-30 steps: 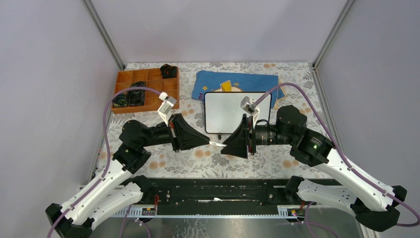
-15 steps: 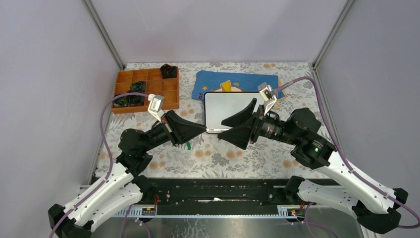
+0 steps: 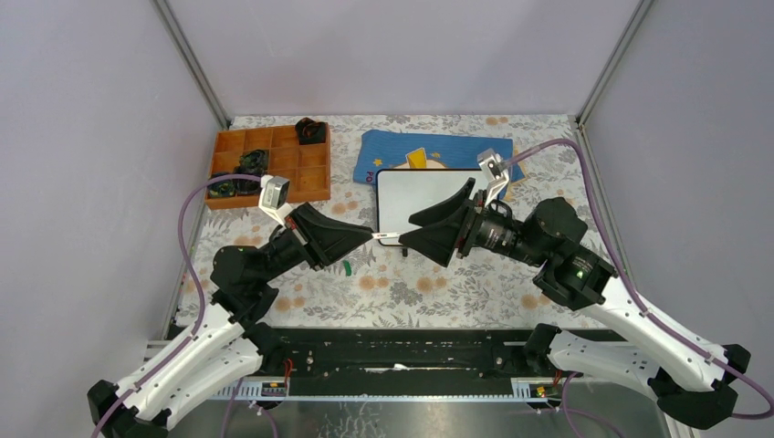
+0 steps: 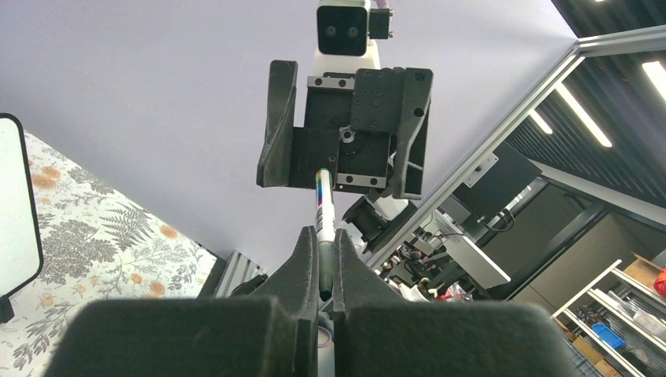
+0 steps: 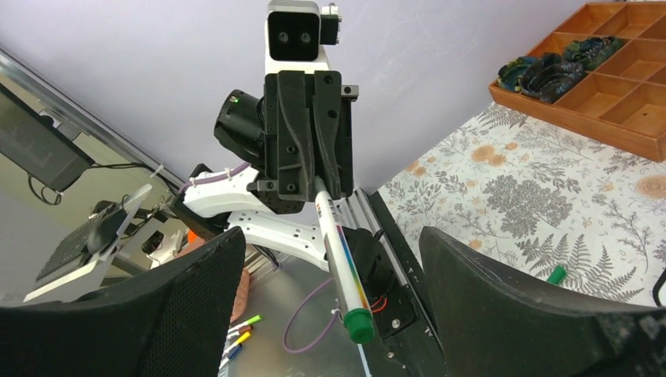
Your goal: Write a sentence on the whiteboard
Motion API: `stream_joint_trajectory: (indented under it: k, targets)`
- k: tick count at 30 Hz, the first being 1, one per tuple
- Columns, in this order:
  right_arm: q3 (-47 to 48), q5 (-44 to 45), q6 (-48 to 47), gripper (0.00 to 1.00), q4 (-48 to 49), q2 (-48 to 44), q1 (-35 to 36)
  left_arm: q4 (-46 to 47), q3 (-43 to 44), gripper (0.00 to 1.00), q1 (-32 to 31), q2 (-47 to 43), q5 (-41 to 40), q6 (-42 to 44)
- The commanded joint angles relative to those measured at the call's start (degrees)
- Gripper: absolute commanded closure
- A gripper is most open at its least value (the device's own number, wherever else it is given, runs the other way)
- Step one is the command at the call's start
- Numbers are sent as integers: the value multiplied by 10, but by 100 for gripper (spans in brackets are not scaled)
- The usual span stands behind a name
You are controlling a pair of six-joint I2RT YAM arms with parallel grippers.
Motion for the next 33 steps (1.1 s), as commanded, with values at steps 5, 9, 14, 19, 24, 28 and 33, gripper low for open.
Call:
stream_joint_trajectory:
  k: [5, 9, 14, 19, 24, 28, 33]
  targets:
    - [32, -44, 12, 35, 20, 36, 0, 40, 7, 100, -2, -3, -1, 0]
    - [34, -63, 24, 46, 43, 50, 0, 39, 9, 100, -3, -4, -1, -1]
    - [27, -67, 34, 52, 62, 56, -1, 36, 5, 100, -2, -7, -6, -1]
    - [3, -57, 48, 51, 99, 50, 0, 43, -2, 100, -2, -5, -15, -8]
    - [-7, -59, 59, 55, 122, 52, 0, 55, -10, 100, -3, -1, -23, -19]
    - [-10, -63, 64, 59, 128, 56, 0, 55, -10, 100, -2, -1, -28, -18]
    - [-10, -68, 66, 60, 131, 60, -1, 50, -12, 100, -2, -2, -31, -16]
